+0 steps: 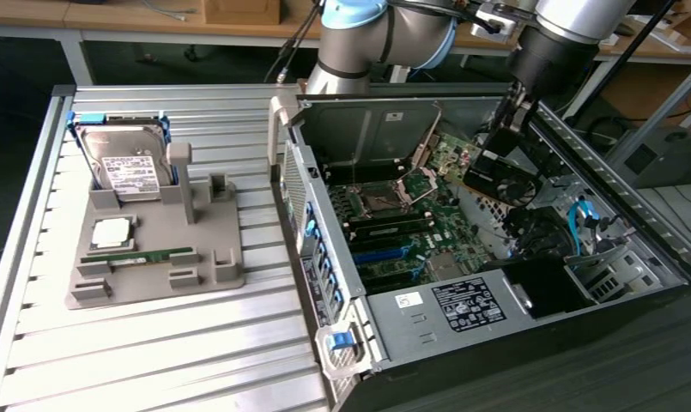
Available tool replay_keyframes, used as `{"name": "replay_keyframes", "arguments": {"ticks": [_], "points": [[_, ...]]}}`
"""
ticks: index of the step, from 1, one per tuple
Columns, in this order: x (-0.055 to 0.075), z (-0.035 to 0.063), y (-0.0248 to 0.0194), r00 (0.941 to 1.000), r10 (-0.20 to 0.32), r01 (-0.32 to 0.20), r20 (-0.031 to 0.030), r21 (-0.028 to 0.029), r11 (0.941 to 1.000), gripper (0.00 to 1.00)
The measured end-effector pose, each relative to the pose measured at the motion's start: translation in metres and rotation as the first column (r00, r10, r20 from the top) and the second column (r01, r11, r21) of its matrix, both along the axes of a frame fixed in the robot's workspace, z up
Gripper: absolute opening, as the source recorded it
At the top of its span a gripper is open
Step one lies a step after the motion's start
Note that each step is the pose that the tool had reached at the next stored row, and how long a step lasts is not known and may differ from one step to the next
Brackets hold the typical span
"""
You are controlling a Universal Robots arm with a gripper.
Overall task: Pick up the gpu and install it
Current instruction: 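Insert the gpu into the slot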
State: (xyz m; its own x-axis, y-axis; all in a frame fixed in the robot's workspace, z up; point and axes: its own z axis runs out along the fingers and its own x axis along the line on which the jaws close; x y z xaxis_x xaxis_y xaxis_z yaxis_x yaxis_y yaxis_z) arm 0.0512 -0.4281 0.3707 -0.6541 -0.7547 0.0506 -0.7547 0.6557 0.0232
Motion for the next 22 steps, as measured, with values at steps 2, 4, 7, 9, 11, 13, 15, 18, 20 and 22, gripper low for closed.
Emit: {"name": "replay_keyframes", "arguments": {"ticks": [2, 4, 7, 9, 11, 13, 15, 18, 20, 22], "points": [[0.0, 0.0, 0.0, 0.9999, 0.013, -0.013, 0.0, 0.0, 0.9999, 0.27], [0.0, 0.0, 0.0, 0.9995, 0.03, -0.03, 0.0, -0.0001, 0.9995, 0.27], [0.0, 0.0, 0.0, 0.9987, 0.052, -0.052, 0.0, 0.0, 0.9987, 0.27], [0.0, 0.0, 0.0, 0.9979, 0.065, -0.065, 0.0, 0.0, 0.9979, 0.27], [0.0, 0.0, 0.0, 0.997, 0.077, -0.077, 0.0, 0.0, 0.997, 0.27], [0.0, 0.0, 0.0, 0.996, 0.089, -0.089, 0.0, 0.0, 0.996, 0.27], [0.0, 0.0, 0.0, 0.9948, 0.102, -0.102, 0.0, 0.0, 0.9948, 0.27], [0.0, -0.0001, 0.0, 0.9918, 0.127, -0.127, 0.0, 0.0, 0.9918, 0.27], [0.0, 0.0, 0.0, 0.9894, 0.145, -0.145, 0.0, 0.0, 0.9894, 0.27], [0.0, 0.0, 0.0, 0.9877, 0.157, -0.157, 0.0, -0.0001, 0.9877, 0.27]]}}
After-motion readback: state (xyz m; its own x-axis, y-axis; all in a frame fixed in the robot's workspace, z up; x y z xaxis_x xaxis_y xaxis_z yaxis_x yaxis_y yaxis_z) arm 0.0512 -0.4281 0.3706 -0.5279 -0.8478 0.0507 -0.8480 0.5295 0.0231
